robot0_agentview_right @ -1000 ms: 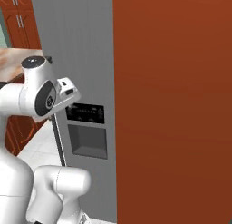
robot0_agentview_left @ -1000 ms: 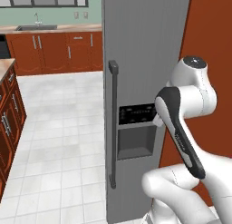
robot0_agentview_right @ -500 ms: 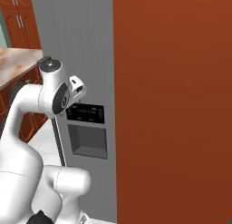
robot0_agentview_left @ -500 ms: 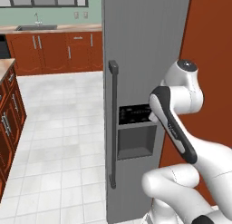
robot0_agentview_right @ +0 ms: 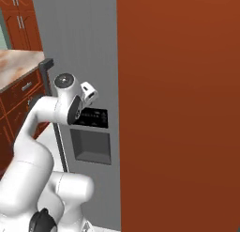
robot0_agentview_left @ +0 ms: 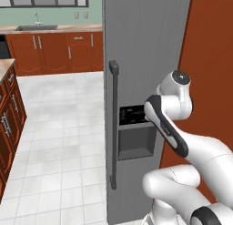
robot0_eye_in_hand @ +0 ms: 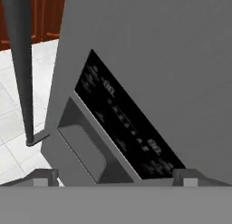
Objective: The ice cube tray has been filled with water. Take the tray and place it in the freezer to make ice. Close the freezer door after placing the tray.
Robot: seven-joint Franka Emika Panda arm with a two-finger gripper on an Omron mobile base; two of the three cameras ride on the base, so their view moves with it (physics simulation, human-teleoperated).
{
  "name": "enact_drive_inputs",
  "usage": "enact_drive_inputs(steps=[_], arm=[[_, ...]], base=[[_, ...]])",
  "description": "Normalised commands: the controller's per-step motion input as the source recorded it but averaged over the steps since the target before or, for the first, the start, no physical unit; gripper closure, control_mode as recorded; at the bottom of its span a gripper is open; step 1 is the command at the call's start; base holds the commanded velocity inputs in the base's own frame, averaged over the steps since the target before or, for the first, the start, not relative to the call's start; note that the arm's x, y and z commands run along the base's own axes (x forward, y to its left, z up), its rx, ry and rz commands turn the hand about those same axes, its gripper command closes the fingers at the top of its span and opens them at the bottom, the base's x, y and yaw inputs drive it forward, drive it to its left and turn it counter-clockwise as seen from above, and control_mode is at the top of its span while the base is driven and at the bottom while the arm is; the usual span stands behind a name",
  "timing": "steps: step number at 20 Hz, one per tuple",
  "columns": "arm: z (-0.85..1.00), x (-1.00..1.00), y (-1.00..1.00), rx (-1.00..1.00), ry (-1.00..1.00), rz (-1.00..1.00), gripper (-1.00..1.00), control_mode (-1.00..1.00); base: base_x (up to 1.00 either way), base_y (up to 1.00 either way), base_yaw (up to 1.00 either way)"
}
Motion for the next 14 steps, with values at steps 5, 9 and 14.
enact_drive_inputs(steps=[5,9,14], arm=[[-0.18,0.7,-0.01,0.0,0.0,0.0,-1.0,-1.0],[-0.21,0.73,0.0,0.0,0.0,0.0,-1.0,-1.0],[-0.24,0.64,0.0,0.0,0.0,0.0,-1.0,-1.0]], base=[[0.0,0.0,0.0],[0.0,0.0,0.0],[0.0,0.0,0.0]])
